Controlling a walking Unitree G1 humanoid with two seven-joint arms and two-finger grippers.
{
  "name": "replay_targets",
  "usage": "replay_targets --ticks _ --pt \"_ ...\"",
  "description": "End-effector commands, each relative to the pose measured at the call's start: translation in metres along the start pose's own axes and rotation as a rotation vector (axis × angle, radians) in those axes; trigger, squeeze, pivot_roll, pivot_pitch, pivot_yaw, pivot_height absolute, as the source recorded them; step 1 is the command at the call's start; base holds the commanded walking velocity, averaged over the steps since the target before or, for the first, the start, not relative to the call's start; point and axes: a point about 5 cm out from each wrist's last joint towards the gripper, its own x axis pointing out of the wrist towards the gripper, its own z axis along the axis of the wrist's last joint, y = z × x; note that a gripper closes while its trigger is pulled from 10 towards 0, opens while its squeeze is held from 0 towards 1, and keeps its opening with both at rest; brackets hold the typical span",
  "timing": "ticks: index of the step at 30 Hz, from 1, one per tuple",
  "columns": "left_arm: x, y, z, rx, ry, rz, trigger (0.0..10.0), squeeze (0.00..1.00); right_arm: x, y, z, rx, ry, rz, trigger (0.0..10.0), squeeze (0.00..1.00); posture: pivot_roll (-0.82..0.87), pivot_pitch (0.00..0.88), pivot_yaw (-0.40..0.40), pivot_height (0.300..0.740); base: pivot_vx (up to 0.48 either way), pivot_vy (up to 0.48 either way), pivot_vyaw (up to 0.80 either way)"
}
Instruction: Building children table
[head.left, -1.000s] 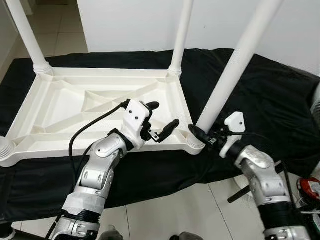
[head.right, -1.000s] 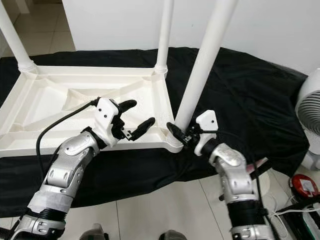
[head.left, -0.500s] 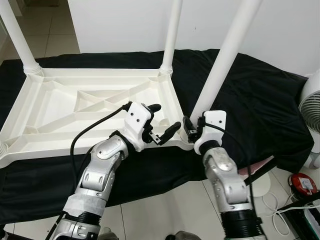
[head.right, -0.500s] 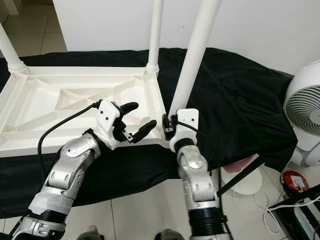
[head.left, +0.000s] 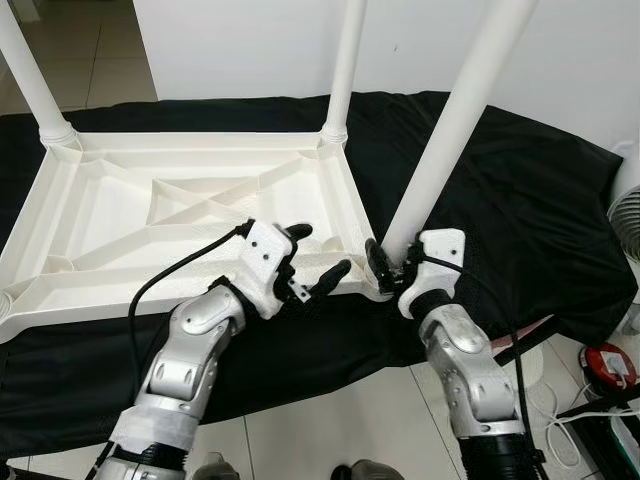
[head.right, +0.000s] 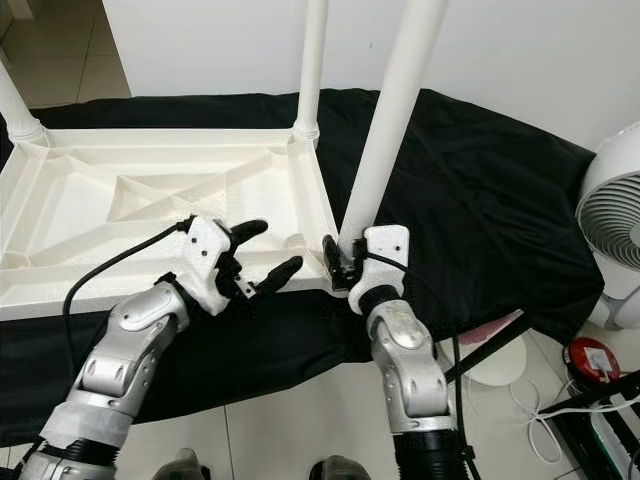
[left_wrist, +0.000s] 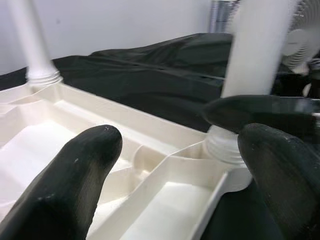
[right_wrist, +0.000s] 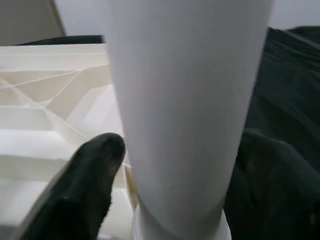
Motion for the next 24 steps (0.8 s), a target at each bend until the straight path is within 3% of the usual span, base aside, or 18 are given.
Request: replay_targets --ticks 1,4,5,6,13,15,19,21,24 --pt "-0.003 -0.005 0.0 -0.002 0.005 -0.041 10.0 0.0 -0.005 -0.006 0.007 -0.022 -0.046 0.051 10.0 1.0 0.03 0.0 -0.062 0.74 0.0 0.0 0.0" --pt "-0.006 -0.006 0.0 -0.002 0.009 -0.053 10.0 0.0 -0.007 -0.012 0.008 -0.031 -0.042 0.081 10.0 1.0 0.03 0.0 -0.06 0.74 0.0 0.0 0.0" --pt "-0.01 -0.007 0.0 -0.004 0.015 -0.071 10.0 0.0 -0.01 -0.018 0.009 -0.046 -0.032 0.137 10.0 0.81 0.03 0.014 -0.055 0.74 0.0 0.0 0.0" --pt "-0.013 -0.008 0.001 -0.007 0.017 -0.085 10.0 0.0 -0.011 -0.023 0.01 -0.068 -0.026 0.18 10.0 0.0 0.03 0.018 -0.047 0.74 0.0 0.0 0.0" --pt "-0.02 -0.013 0.004 -0.022 0.027 -0.138 10.0 0.0 -0.01 -0.036 0.01 -0.123 0.027 0.332 10.0 0.0 0.03 0.026 -0.037 0.74 0.0 0.0 0.0" --pt "-0.025 -0.02 0.006 -0.044 0.033 -0.218 10.0 0.0 0.003 -0.038 0.001 -0.209 0.087 0.45 10.0 0.0 0.04 0.028 -0.032 0.74 0.0 0.0 0.0" --pt "-0.026 -0.022 0.006 -0.047 0.036 -0.235 10.0 0.0 0.007 -0.038 -0.002 -0.214 0.102 0.478 10.0 0.0 0.04 0.028 -0.029 0.74 0.0 0.0 0.0" --pt "-0.025 -0.021 0.007 -0.036 0.035 -0.231 10.0 0.0 0.02 -0.034 -0.007 -0.242 0.119 0.535 10.0 0.0 0.05 0.029 -0.029 0.74 0.0 0.0 0.0" --pt "-0.024 -0.021 0.008 -0.034 0.035 -0.227 10.0 0.0 0.025 -0.032 -0.009 -0.256 0.132 0.558 10.0 0.0 0.05 0.029 -0.029 0.74 0.0 0.0 0.0"
